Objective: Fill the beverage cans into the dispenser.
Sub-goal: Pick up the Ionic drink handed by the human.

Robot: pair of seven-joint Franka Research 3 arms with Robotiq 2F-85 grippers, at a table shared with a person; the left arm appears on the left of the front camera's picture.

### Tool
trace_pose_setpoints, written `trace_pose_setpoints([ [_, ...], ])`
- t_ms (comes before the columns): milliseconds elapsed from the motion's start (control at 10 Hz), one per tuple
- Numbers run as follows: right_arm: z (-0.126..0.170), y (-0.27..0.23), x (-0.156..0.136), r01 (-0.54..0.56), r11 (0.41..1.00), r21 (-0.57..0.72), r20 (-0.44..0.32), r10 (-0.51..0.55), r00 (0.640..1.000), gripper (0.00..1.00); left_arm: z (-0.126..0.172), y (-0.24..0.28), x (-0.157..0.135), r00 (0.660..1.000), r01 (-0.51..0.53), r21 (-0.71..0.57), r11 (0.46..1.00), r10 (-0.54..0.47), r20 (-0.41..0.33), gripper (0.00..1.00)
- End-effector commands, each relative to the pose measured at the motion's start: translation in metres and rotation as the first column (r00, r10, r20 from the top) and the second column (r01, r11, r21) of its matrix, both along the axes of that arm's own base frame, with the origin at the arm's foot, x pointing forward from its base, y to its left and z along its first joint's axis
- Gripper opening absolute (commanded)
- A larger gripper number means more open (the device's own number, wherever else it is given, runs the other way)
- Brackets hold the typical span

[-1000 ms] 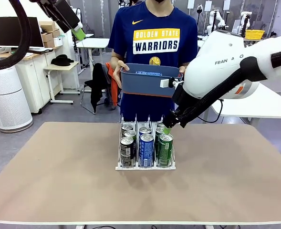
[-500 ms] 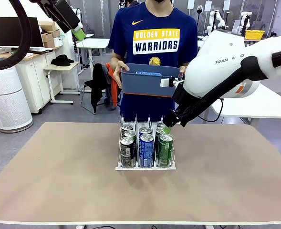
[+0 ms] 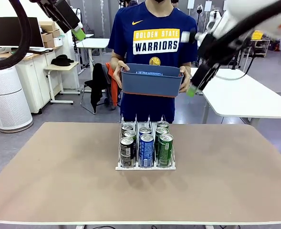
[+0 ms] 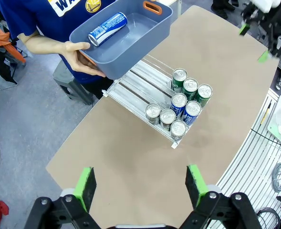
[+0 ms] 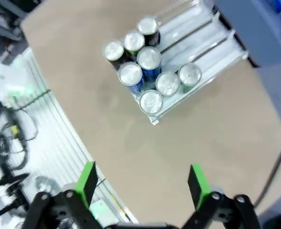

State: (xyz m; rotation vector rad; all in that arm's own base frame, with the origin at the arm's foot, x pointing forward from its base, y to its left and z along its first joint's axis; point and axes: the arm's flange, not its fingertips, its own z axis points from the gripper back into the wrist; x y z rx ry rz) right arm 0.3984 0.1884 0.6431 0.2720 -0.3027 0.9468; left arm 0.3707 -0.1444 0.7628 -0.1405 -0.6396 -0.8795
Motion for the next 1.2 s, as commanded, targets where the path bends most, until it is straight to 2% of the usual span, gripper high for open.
trace_pose_setpoints([
  [0, 0.035, -0.007, 0.025, -0.053, 0.996, 0.077, -0.007, 0.053, 0.999, 1.00, -0.001, 0.001, -0.001, 1.000, -0.003, -0.001, 1.000, 0.003, -0.008, 1.00],
  [300, 0.110, -0.021, 0.021, -0.086, 0.992, 0.097, 0.151, 0.071, 0.986, 1.00, -0.001, 0.001, -0.001, 1.000, -0.003, -0.001, 1.000, 0.003, -0.008, 1.00],
  [500, 0.140, -0.028, 0.001, 0.000, 0.987, 0.162, 0.269, -0.044, 0.962, 1.00, -0.001, 0.001, -0.001, 1.000, -0.003, -0.001, 1.000, 0.003, -0.008, 1.00],
  [600, 0.153, -0.037, -0.003, 0.023, 0.983, 0.180, 0.301, -0.077, 0.950, 1.00, -0.001, 0.001, -0.001, 1.000, -0.003, -0.001, 1.000, 0.003, -0.008, 1.00],
  [900, 0.167, -0.051, -0.026, 0.144, 0.960, 0.240, 0.338, -0.222, 0.915, 1.00, -0.001, 0.001, -0.001, 1.000, -0.003, -0.001, 1.000, 0.003, -0.008, 1.00],
  [1000, 0.165, -0.046, -0.029, 0.167, 0.962, 0.216, 0.306, -0.229, 0.924, 1.00, -0.001, 0.001, -0.001, 1.000, -0.003, -0.001, 1.000, 0.003, -0.008, 1.00],
  [1100, 0.181, -0.054, -0.018, 0.102, 0.970, 0.222, 0.335, -0.174, 0.926, 1.00, -0.001, 0.001, -0.001, 1.000, -0.003, -0.001, 1.000, 0.003, -0.008, 1.00],
])
